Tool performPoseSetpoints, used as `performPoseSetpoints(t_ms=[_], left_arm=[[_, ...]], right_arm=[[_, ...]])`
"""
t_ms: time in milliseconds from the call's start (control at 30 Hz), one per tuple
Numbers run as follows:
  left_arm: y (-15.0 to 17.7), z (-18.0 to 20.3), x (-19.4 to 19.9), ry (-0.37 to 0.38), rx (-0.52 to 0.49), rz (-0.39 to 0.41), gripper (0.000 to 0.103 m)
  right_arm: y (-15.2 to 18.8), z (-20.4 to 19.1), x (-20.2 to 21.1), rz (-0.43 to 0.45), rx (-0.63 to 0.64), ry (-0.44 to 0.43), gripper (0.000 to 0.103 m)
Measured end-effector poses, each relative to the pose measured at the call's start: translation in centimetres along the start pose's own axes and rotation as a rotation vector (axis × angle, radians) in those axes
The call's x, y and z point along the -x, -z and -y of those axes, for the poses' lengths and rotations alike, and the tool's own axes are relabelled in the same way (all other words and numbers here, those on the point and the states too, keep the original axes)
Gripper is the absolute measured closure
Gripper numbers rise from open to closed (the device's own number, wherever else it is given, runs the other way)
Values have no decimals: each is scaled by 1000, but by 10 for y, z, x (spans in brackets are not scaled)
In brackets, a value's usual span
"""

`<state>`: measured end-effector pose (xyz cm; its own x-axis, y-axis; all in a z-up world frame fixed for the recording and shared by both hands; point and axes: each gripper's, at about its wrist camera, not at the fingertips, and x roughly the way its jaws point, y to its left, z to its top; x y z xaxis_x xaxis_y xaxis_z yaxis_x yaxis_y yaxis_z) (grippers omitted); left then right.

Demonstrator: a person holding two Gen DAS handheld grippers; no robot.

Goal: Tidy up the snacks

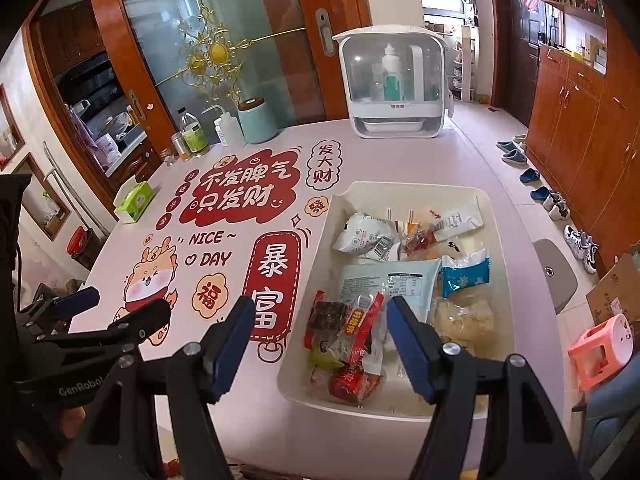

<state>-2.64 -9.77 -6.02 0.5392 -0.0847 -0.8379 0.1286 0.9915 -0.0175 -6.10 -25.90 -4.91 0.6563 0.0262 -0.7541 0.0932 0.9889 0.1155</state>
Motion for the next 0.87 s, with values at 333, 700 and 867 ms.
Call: performPoseSetpoints(t_ms=[333, 700, 867], left_arm=[[1, 0, -2, 0, -1, -2, 1], [0, 0, -3, 1, -3, -5, 1], [2, -1, -4, 3, -4, -6, 1]], right_arm=[[-1, 0, -1, -1, -1, -1, 34], [0, 1, -2, -3, -2, -1, 34], [2, 1, -2, -5, -2, -2, 34]])
